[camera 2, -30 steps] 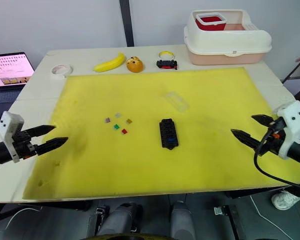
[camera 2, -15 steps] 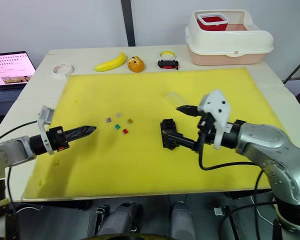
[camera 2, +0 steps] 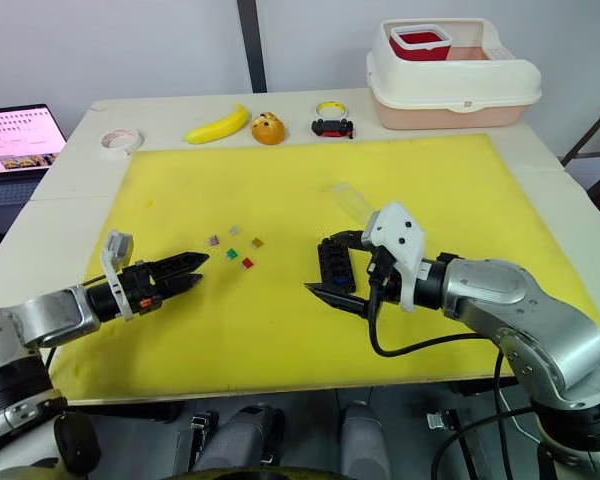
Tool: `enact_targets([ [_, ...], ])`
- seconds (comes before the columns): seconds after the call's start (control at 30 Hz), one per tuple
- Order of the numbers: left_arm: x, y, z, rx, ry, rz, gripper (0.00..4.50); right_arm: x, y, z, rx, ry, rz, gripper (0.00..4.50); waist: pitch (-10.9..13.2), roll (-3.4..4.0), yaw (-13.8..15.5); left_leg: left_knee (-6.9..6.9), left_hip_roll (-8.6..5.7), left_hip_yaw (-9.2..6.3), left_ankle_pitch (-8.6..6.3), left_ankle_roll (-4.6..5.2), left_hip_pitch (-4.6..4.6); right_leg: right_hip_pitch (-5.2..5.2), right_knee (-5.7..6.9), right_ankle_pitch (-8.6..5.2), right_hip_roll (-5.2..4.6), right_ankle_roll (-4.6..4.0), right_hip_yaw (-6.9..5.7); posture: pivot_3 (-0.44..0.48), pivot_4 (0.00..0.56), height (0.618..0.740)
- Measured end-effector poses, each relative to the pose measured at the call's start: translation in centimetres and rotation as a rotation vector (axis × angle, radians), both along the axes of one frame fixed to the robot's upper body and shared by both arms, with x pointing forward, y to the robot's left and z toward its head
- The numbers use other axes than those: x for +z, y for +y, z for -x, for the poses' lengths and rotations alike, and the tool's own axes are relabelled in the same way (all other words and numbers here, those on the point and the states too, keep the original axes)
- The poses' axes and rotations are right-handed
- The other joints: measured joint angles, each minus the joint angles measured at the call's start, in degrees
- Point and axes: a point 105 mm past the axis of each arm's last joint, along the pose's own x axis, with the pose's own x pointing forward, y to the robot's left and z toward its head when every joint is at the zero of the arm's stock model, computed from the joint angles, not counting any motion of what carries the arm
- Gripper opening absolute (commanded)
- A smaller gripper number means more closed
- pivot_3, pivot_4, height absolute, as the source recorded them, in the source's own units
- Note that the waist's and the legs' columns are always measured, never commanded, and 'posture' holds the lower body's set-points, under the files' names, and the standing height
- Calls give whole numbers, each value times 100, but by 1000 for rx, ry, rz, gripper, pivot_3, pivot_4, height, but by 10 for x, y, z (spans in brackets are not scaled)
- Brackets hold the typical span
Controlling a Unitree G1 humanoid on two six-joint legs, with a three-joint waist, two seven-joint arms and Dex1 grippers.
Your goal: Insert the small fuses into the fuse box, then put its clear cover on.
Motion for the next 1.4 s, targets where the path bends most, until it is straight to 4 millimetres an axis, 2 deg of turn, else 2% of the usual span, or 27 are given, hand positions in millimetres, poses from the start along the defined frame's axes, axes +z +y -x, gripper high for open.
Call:
enact_targets([
  [0.2,-6,-6,8,-1,39,-7,4500,-5,2,0,-3,-4,-5,4472,-3,-9,-8,-2,7,-1,-5,-11,4,2,-2,0,-5,-1,7,0,150,740],
  [0.3,-1,-17,2,-5,42,38,4500,-7,3,-1,-6,-1,-3,4472,-6,0,15,-2,1,-2,-4,-11,4,3,-2,-1,0,-3,6,0,150,740],
  [0.53,-5,-41,-6,-26,89,85,4500,-8,3,-2,-11,-3,-1,4472,-6,-1,-2,-2,0,0,-5,-10,4,1,-2,-1,0,-2,7,0,150,740],
  [0.87,-7,-51,-19,8,112,134,4500,-9,1,-5,-24,4,-3,4472,-7,-1,21,1,-5,-2,-4,-9,4,5,-3,-1,-1,-2,6,0,150,740],
  [1.07,-9,-66,-24,5,130,170,4500,-10,0,-5,-31,8,-2,4472,-7,-2,38,2,-7,-2,-4,-9,4,8,-3,-1,-3,-2,6,0,150,740],
  [1.4,-13,-70,-29,27,145,153,4500,-13,-2,-6,-50,11,5,4472,-9,1,94,3,-7,0,-4,-9,5,10,-4,-1,-2,-2,6,0,150,740],
])
